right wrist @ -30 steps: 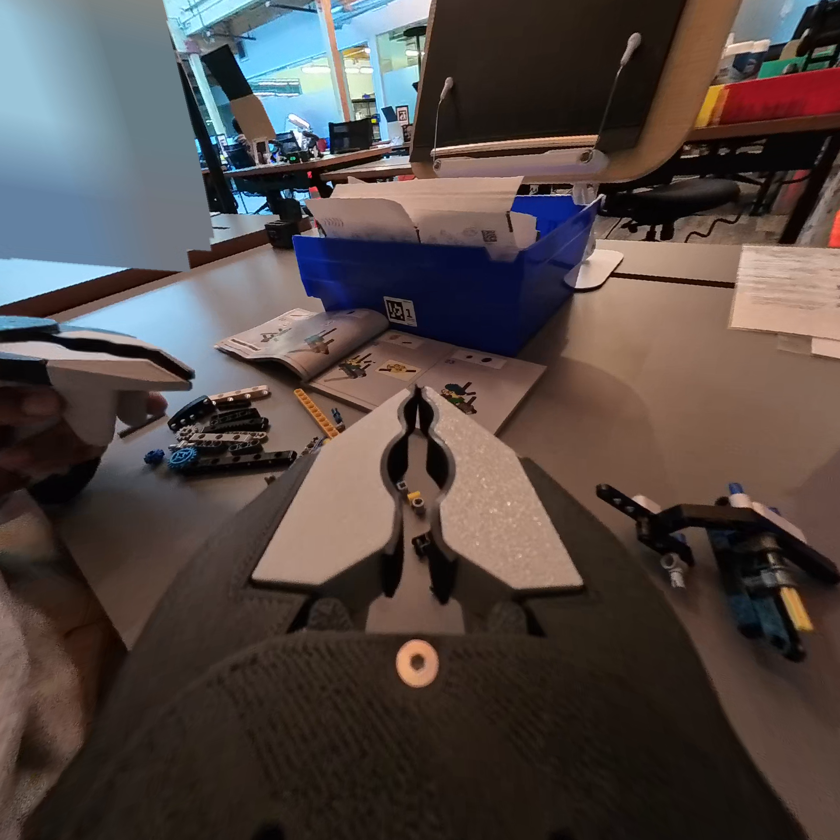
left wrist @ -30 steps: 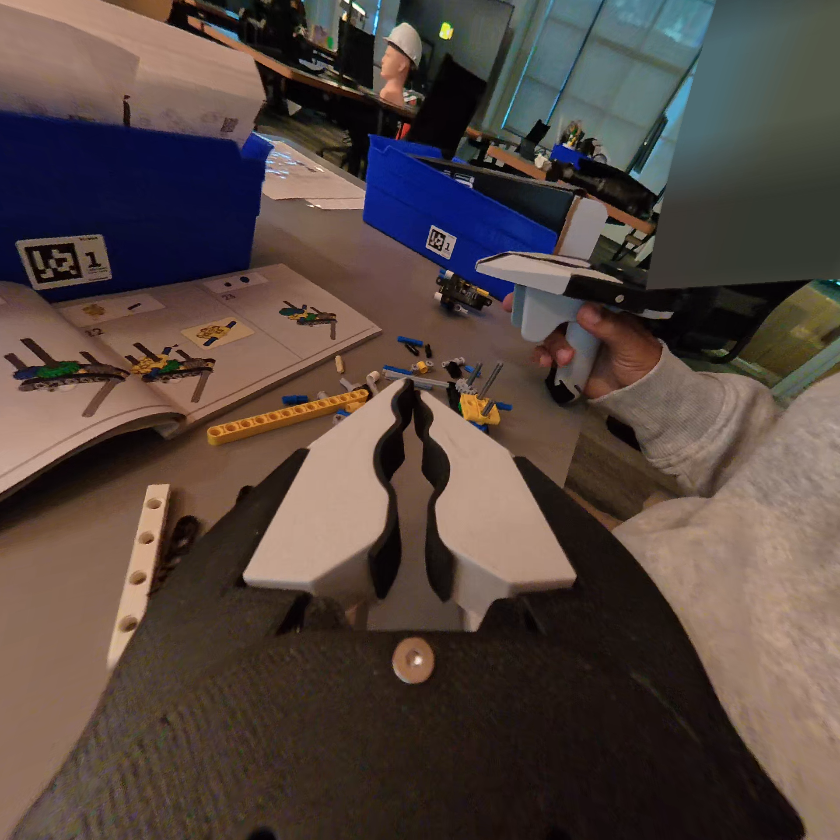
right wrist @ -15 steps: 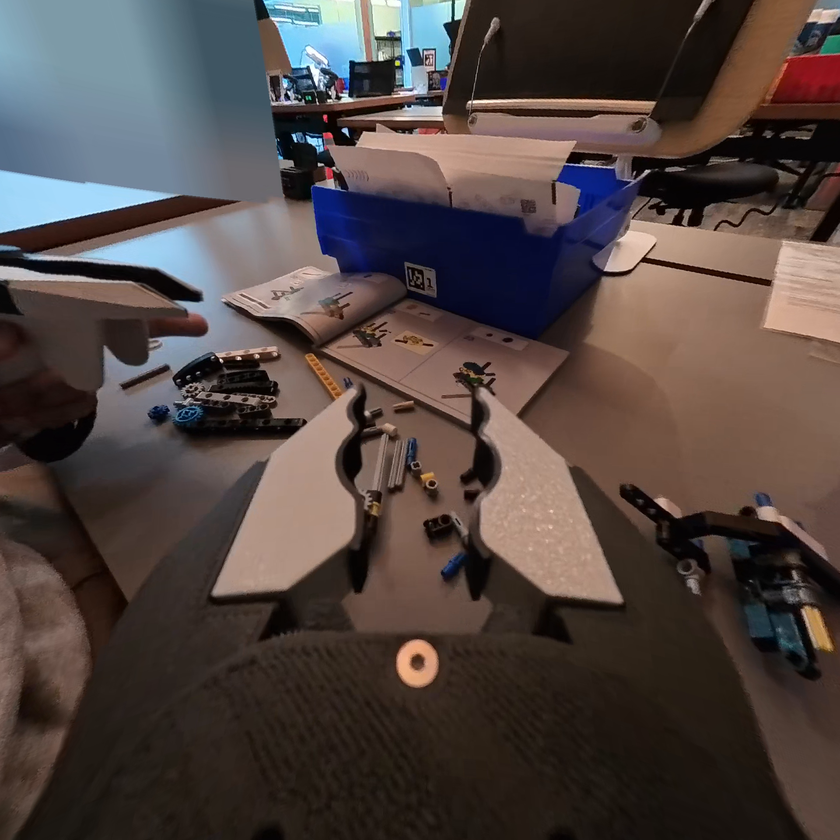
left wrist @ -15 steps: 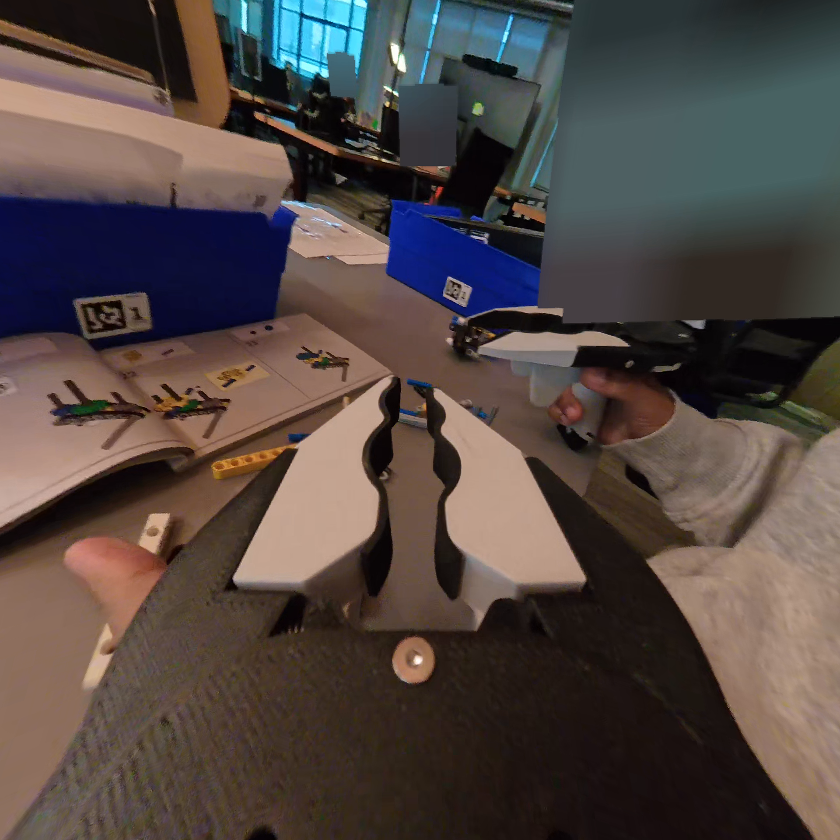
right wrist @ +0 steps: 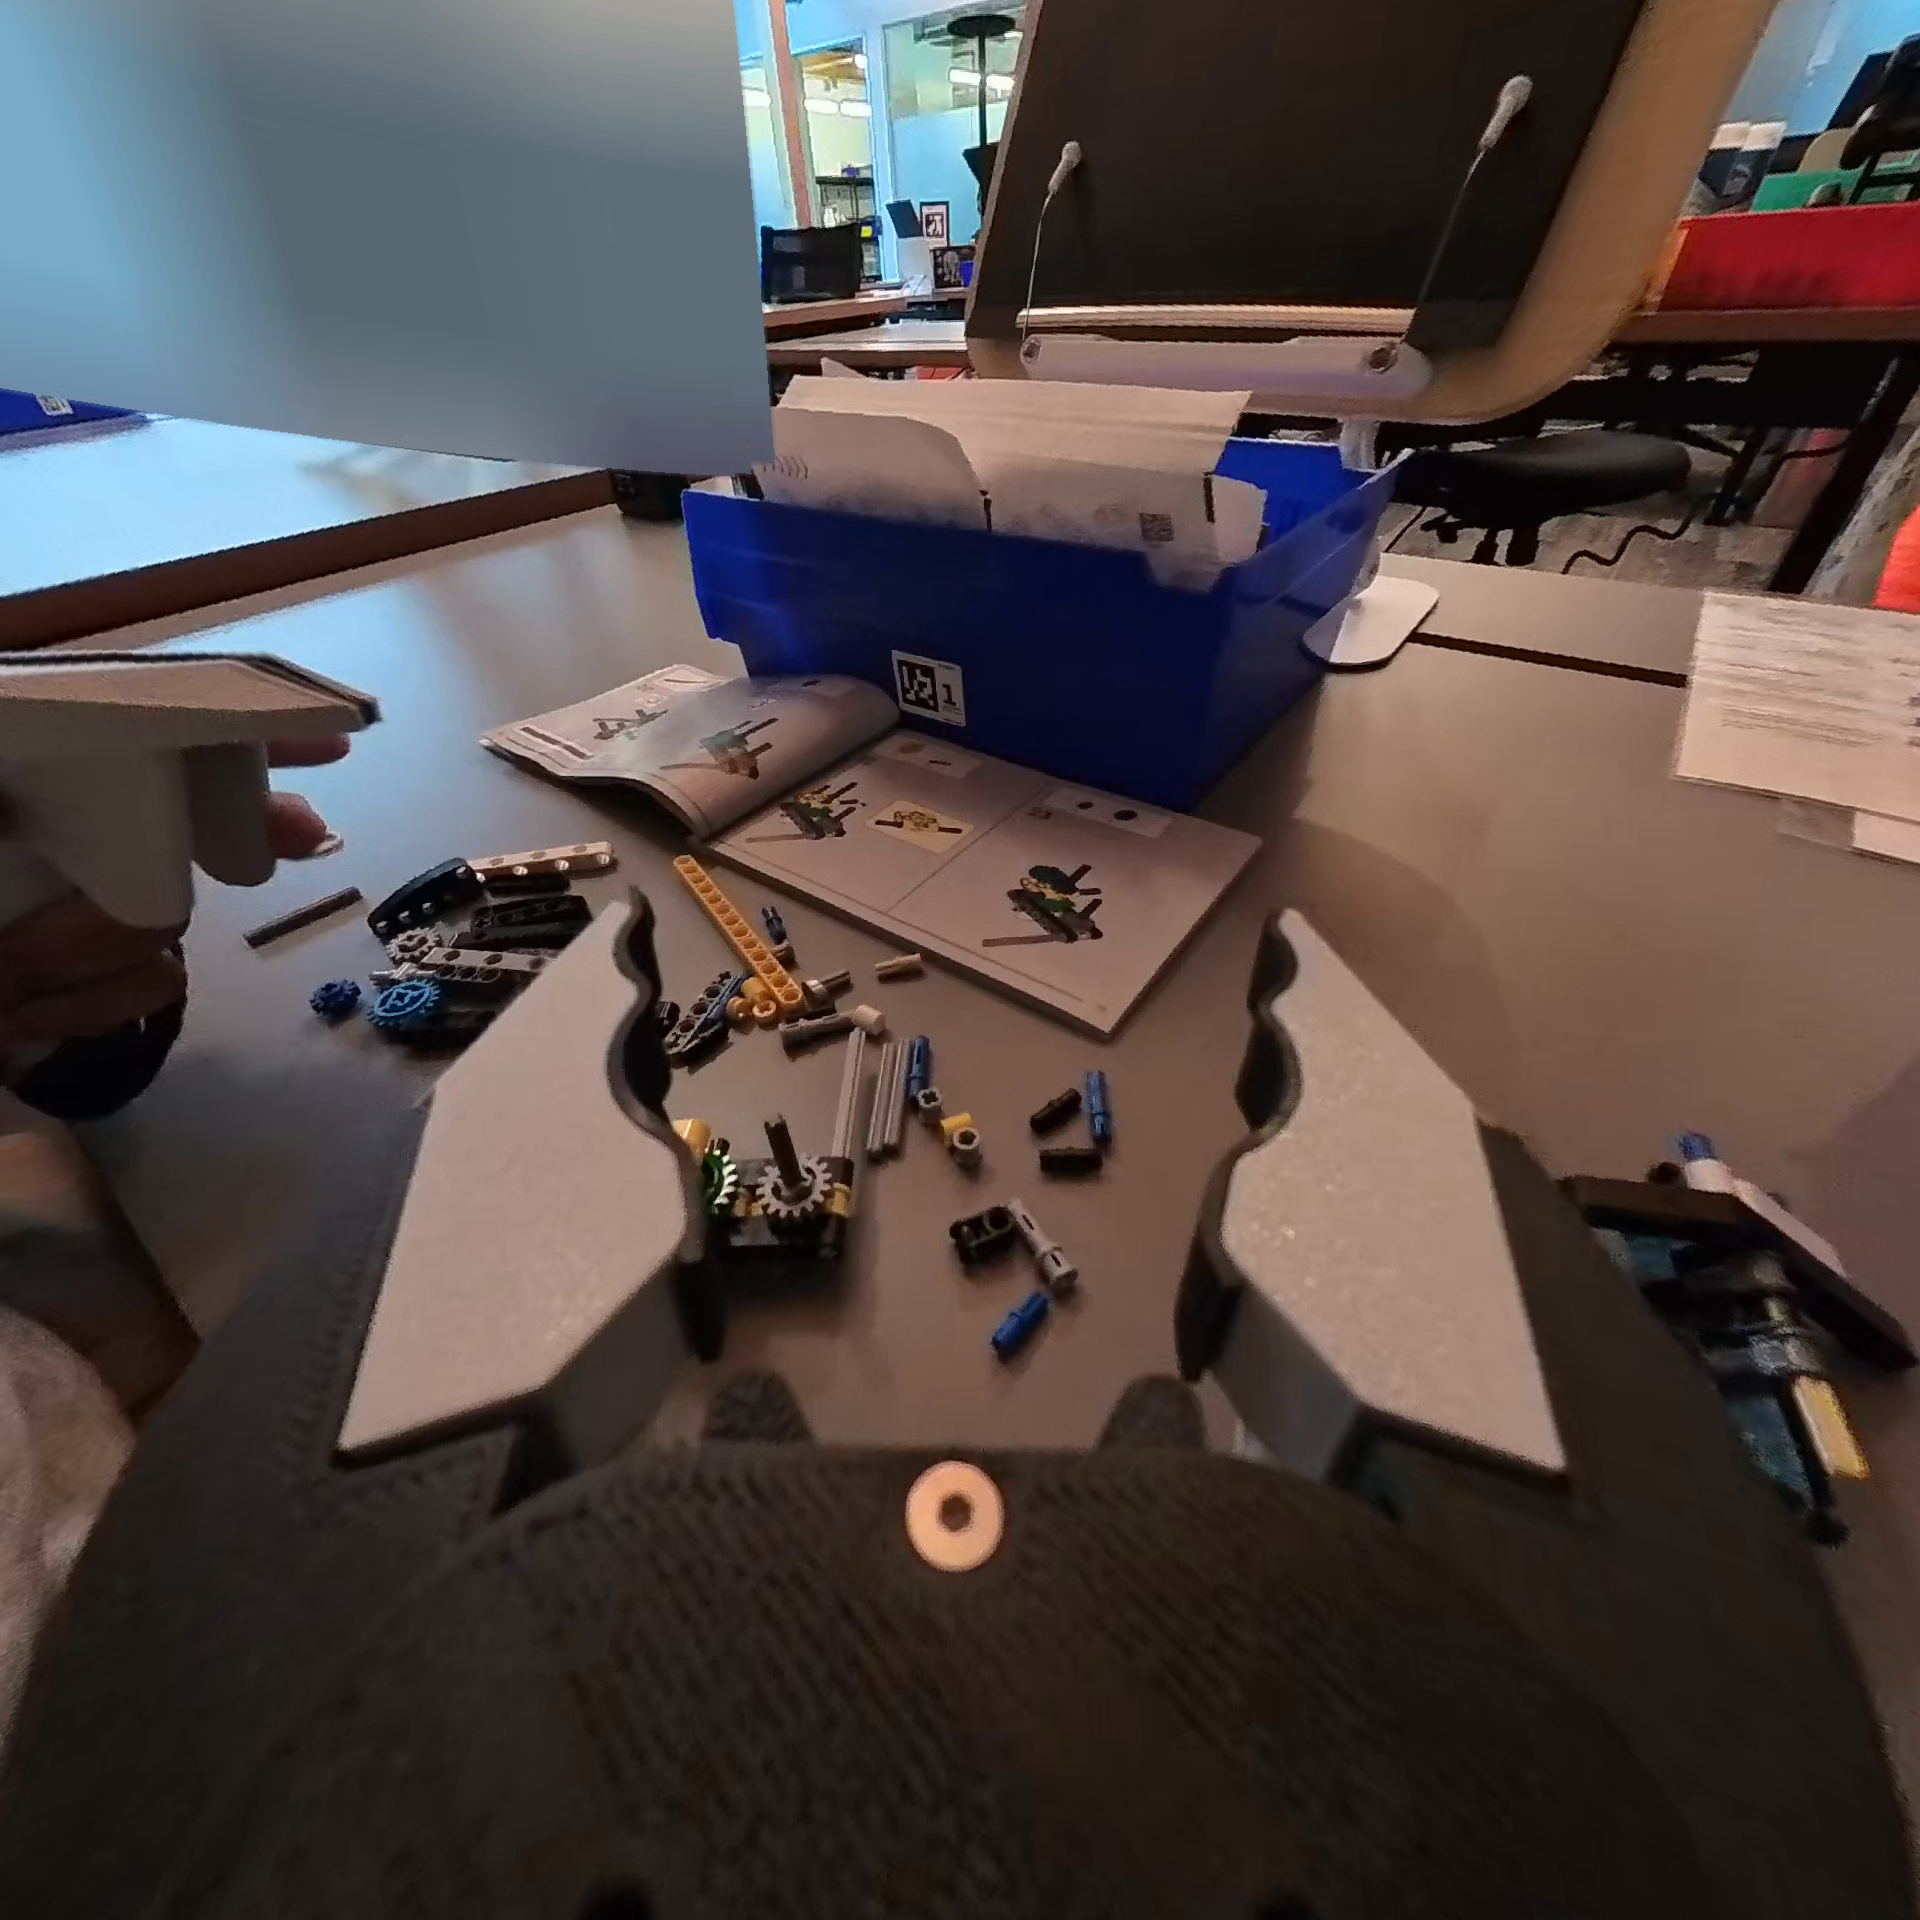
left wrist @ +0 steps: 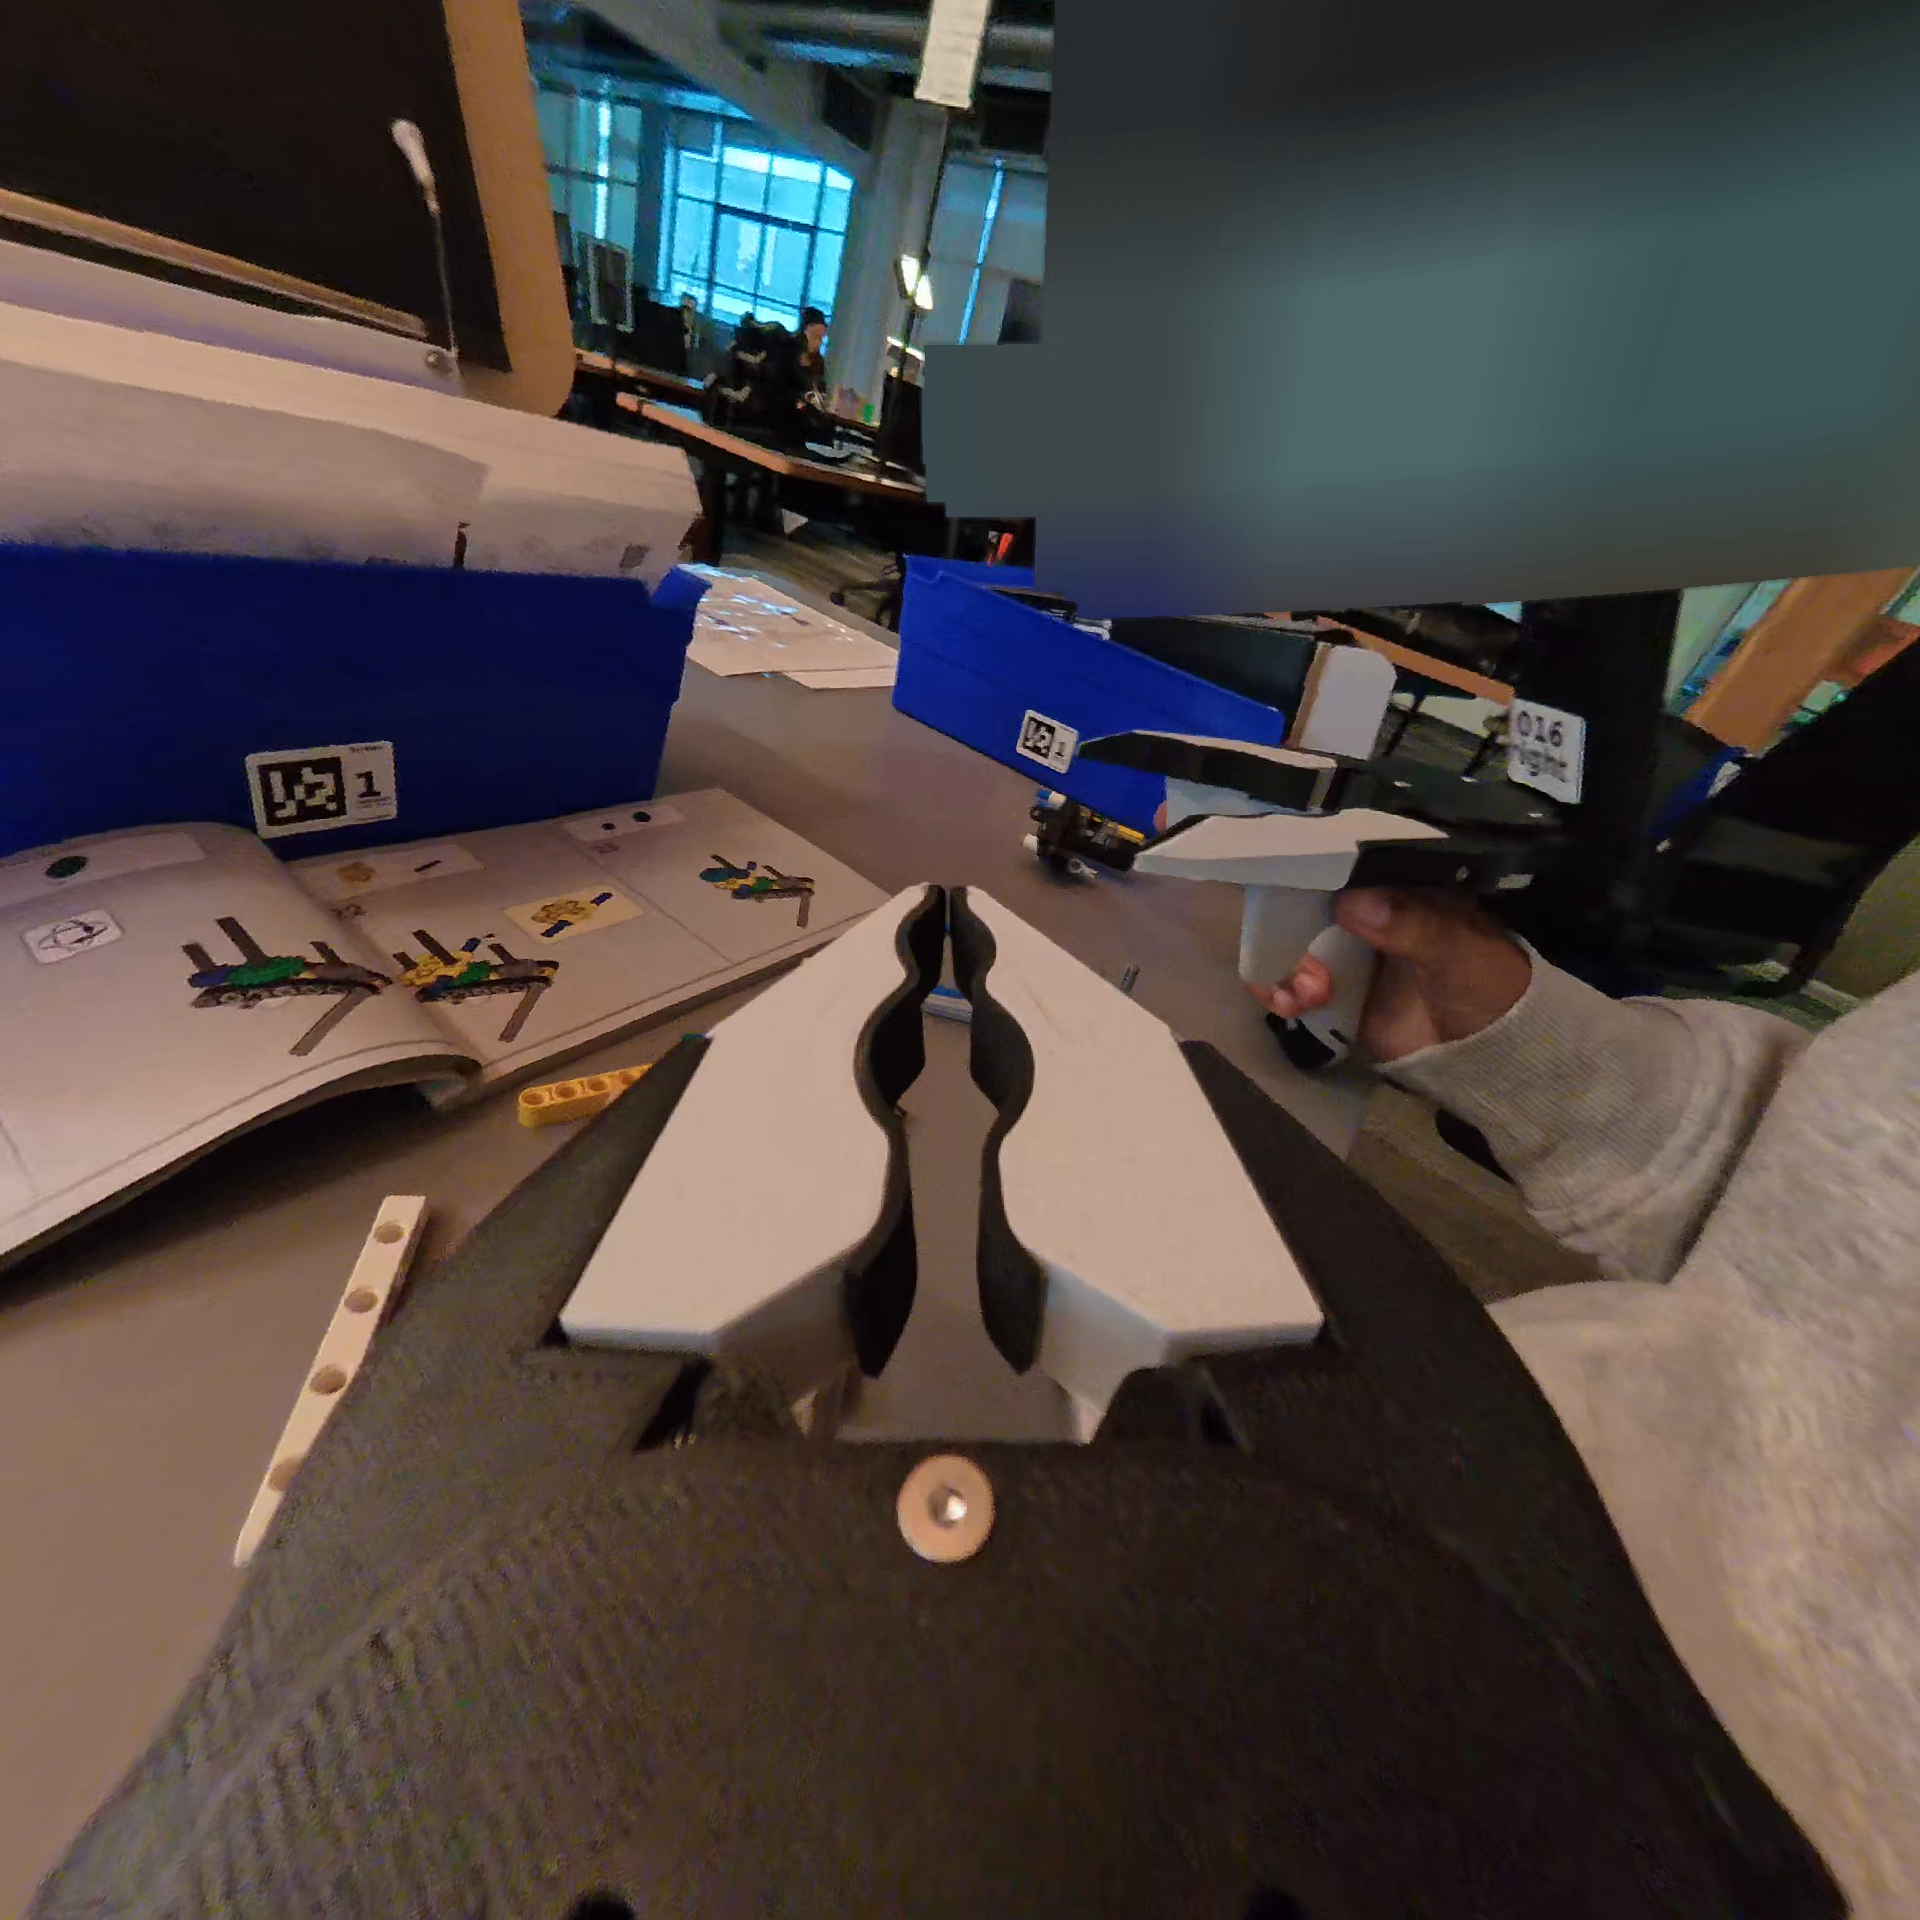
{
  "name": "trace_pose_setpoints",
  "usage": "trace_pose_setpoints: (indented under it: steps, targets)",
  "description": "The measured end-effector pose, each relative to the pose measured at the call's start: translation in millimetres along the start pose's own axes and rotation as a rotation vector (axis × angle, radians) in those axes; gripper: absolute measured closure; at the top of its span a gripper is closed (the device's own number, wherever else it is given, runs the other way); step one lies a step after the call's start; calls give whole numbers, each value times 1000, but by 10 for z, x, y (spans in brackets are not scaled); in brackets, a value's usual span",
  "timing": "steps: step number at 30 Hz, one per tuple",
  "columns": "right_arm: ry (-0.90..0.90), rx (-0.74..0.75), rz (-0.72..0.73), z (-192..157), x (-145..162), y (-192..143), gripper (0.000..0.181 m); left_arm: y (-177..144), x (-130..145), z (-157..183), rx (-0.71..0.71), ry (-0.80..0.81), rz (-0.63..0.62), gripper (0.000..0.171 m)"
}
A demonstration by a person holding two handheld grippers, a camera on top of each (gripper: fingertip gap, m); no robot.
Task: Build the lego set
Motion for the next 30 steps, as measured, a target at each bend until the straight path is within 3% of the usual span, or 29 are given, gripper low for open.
trace_pose_setpoints:
  steps: [8,11,30]
  targets:
    - [-11,-25,-43,-29,28,41,75,73,119,114,134,-23,-59,160]
    - [-21,-25,-35,-41,25,33,78,81,118,107,119,-19,-60,148]
    - [-26,-30,-37,-53,29,38,86,107,137,20,98,-89,-78,132]
Point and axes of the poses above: each gripper's, where its closed fingertips meet, y out along the fingers, x out of its underside, z = x × y across the jaws, the point moved 7 cm from there along -y, back along the fingers, and after that the axes turned 4 degrees about y, right-handed, at the moved point
